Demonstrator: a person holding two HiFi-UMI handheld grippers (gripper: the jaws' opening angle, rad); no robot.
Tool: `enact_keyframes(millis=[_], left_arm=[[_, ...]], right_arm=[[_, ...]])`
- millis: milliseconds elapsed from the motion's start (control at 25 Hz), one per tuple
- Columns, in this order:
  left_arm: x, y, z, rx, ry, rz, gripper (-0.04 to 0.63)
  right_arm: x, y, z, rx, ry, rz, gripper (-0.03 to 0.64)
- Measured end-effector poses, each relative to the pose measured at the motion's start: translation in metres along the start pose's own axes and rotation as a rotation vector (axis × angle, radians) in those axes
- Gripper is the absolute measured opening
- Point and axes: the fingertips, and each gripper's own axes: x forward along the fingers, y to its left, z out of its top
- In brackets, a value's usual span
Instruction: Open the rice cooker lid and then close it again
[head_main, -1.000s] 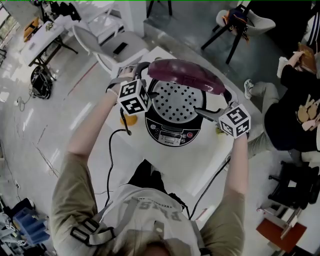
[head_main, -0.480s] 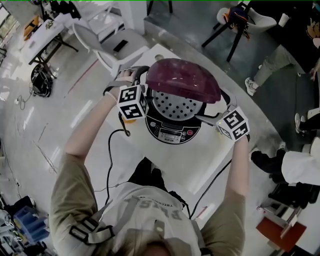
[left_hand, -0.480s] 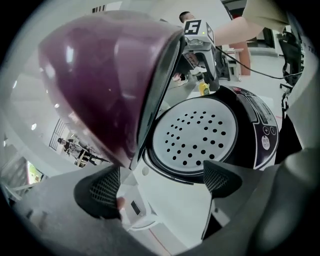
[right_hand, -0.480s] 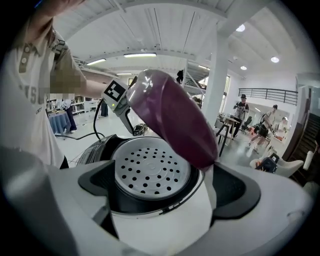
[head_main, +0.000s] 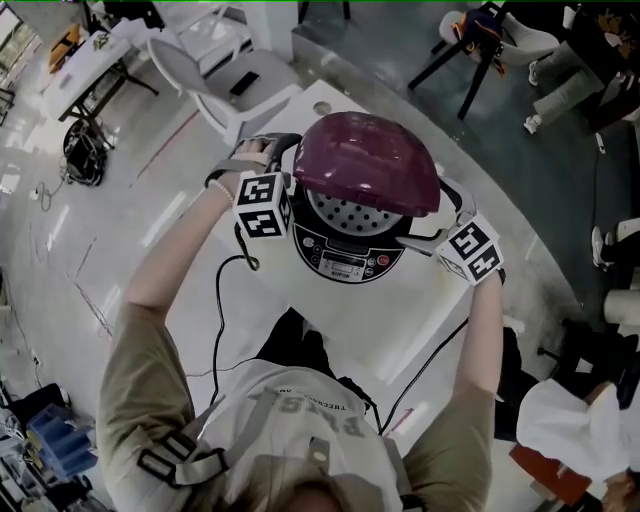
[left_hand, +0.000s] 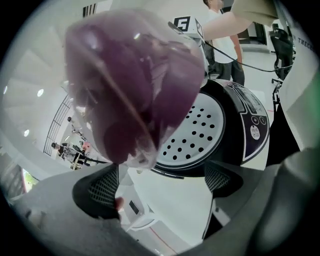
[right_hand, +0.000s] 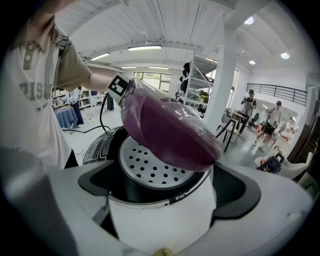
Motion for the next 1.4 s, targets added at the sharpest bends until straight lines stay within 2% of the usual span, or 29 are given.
enact_keyframes(millis=[440, 720, 1080, 1400], left_arm=[[-0.002, -0.013, -0.011, 0.131, 0.069, -0.085, 0.549], [-0.003, -0.02, -0.019, 0.219, 0.127, -0.125, 0.549], [0.002, -0.026, -0.027, 0.296, 0.18, -0.106, 0.549], [0.003, -0.026, -0.032, 0.37, 0.23, -0.094, 0.549]], right_arm=[[-0.001, 0.012, -0.018, -0.09, 0.167, 0.078, 0.581], [-0.001, 0.019, -0.025, -0.127, 0.237, 0.11, 0.581], [0.003, 0.024, -0.036, -0.141, 0.284, 0.13, 0.581], [-0.001, 0.026, -0.05, -0.232, 0.418, 0.15, 0.581]])
